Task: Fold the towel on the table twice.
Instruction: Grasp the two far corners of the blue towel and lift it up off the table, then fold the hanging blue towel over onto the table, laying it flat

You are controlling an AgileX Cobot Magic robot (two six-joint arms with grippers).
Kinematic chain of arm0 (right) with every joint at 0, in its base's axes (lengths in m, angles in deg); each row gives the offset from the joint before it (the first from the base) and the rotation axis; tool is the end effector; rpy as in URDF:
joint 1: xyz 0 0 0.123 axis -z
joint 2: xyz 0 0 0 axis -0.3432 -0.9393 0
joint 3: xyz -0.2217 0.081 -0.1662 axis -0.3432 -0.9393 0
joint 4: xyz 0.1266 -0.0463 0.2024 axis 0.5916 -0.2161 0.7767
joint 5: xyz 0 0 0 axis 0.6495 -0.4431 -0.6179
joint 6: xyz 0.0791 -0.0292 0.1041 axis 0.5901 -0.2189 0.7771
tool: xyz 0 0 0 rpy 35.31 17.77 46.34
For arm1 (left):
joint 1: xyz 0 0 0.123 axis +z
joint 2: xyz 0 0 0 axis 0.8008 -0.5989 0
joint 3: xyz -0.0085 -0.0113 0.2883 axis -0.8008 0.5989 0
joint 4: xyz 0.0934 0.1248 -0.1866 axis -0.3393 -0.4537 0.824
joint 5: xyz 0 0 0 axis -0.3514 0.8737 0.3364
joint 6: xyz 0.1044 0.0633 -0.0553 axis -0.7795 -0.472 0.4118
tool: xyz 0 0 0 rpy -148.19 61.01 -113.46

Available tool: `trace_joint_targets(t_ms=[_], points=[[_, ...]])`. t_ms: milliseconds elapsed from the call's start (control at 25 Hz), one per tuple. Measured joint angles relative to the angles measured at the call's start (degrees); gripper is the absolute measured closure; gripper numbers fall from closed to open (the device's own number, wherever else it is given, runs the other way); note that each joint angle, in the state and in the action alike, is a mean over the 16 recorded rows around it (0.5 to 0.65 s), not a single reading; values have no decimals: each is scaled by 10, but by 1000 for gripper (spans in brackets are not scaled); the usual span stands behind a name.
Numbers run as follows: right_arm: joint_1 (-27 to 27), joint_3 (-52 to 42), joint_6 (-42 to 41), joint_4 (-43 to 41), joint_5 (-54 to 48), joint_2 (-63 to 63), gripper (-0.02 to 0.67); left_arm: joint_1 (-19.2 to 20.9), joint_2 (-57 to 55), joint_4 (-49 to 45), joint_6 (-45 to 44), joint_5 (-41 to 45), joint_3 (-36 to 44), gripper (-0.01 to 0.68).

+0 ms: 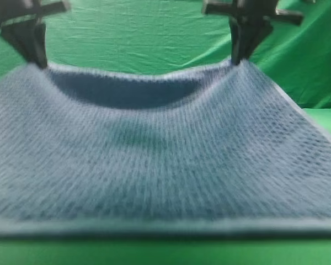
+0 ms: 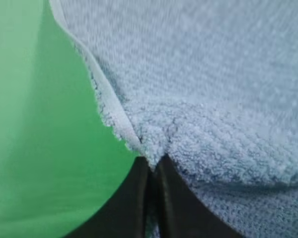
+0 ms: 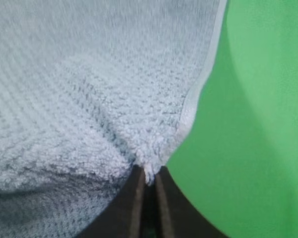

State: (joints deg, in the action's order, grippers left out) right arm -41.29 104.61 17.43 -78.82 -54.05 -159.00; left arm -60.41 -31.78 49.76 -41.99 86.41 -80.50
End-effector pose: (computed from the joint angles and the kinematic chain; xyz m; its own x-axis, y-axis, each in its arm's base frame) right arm 0.4438 0.1724 0.2582 -0.7804 -0.3149 -0.5403 -0.3708 0.9287 -0.0056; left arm 0.4474 -0.0809 0.2585 -0.8492 0.0314 -0.5271 0.1553 0.9690 -0.1924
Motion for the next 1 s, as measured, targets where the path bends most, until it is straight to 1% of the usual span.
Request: trace_joint_targets(t_ms=[280,480,680,1000], points=[[2,156,12,-47,38,6,649,0,10,11,0,-34,-147,673],[6,227,19,-77,47,7,649,0,10,20,0,-53,-204,673],[11,251,20,-94,24,6,649,0,9,26,1,-55,-205,673],[16,224,21,-108,-56,4,649,0,21,29,4,-33,-149,673]])
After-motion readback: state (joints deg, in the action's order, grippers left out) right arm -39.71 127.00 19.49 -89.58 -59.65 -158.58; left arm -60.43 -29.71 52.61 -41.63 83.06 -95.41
